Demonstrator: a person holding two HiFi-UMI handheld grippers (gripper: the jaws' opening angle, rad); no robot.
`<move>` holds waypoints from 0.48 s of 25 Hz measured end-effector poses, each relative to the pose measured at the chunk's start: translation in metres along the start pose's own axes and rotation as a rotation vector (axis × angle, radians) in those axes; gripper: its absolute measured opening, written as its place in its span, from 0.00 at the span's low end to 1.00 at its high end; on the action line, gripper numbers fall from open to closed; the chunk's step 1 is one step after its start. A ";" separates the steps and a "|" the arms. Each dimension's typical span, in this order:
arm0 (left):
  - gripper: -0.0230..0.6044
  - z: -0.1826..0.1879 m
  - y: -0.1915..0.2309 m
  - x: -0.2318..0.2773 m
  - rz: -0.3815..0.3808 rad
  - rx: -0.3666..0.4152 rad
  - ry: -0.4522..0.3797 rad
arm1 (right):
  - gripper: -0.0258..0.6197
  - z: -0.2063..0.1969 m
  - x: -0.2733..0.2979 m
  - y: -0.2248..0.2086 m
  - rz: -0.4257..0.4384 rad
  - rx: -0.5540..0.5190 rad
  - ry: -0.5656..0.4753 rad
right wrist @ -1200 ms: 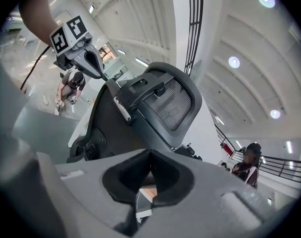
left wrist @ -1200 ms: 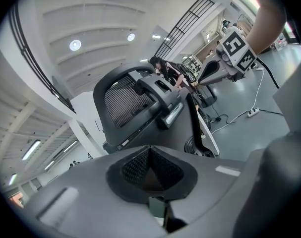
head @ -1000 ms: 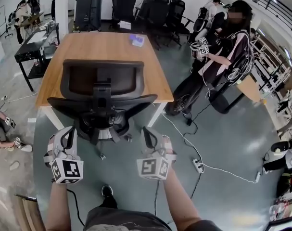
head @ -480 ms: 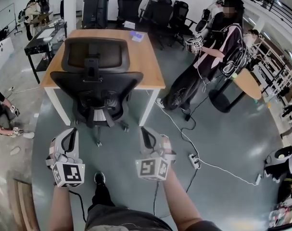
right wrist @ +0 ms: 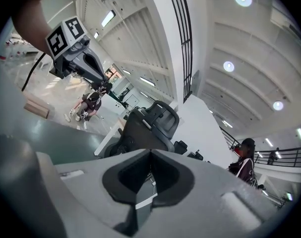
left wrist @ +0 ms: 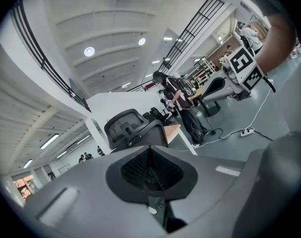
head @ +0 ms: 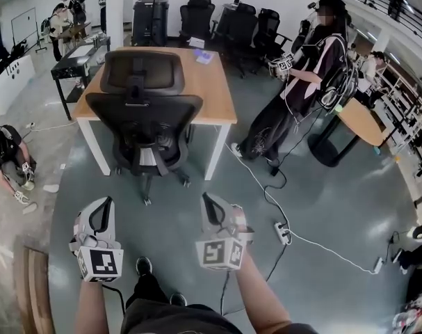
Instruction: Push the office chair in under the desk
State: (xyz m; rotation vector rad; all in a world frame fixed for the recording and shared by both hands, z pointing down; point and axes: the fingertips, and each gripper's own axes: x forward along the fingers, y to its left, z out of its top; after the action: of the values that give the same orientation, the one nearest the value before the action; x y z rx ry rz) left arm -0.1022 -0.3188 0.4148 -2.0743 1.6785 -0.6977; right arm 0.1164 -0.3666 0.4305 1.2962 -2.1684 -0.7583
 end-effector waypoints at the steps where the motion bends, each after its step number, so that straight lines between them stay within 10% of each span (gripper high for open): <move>1: 0.06 0.003 0.000 -0.005 0.003 0.004 0.002 | 0.03 0.002 -0.004 0.000 0.003 0.008 -0.003; 12: 0.06 0.033 -0.005 -0.027 -0.002 -0.014 -0.052 | 0.03 0.019 -0.027 0.005 0.022 0.042 -0.026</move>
State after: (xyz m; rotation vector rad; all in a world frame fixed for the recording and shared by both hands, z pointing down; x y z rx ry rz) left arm -0.0832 -0.2919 0.3871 -2.0852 1.6580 -0.6295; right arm 0.1122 -0.3371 0.4167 1.2875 -2.2264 -0.7287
